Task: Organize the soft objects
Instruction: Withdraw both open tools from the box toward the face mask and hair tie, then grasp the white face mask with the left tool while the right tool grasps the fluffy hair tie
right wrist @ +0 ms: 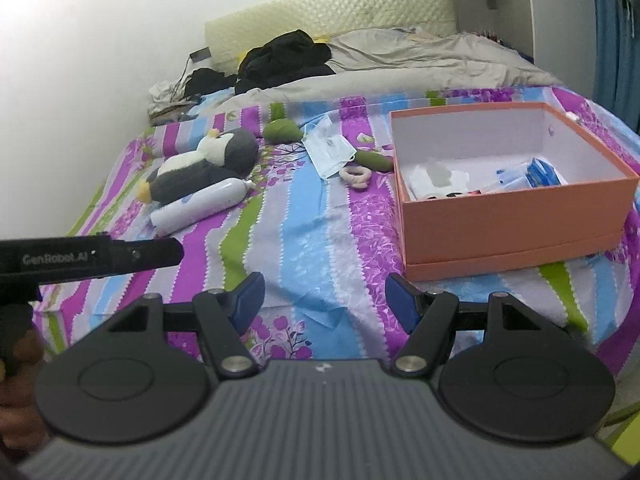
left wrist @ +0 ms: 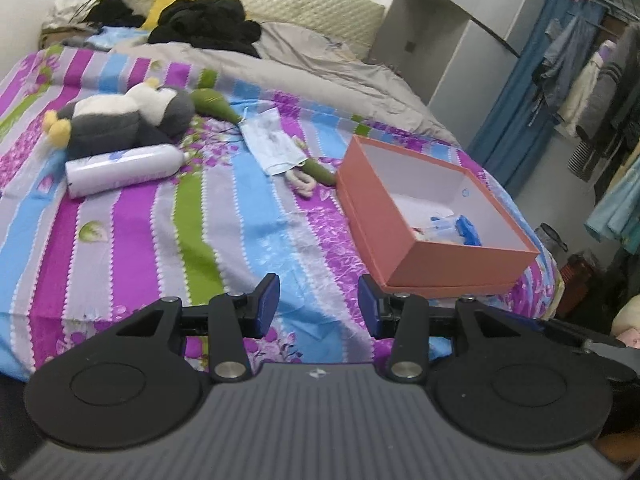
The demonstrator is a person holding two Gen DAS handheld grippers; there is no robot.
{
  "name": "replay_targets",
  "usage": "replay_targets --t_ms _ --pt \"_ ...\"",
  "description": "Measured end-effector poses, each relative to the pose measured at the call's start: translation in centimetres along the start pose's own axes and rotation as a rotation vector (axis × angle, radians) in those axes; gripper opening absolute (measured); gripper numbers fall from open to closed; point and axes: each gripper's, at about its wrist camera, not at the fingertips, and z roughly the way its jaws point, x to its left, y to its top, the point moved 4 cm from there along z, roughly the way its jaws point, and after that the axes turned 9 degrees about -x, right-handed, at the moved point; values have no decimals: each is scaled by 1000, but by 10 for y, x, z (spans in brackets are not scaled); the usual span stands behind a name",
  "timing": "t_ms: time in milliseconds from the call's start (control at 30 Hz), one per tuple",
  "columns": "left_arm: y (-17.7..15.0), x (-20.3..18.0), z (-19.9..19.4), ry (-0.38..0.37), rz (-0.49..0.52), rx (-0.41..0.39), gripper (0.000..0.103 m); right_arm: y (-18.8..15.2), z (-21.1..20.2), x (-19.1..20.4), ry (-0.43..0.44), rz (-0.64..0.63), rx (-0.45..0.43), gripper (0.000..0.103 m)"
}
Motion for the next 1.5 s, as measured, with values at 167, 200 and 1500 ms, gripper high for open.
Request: replay_targets --t_ms 167,200,1500 --pt "0 13 15 14 -1 13 49 -5 16 4 -7 4 14 69" --pt "0 17 19 17 -3 17 49 -6 18 4 -5 3 15 69" --pt "40 135 310 19 -96 118 49 -3 259 16 45 -128 48 61"
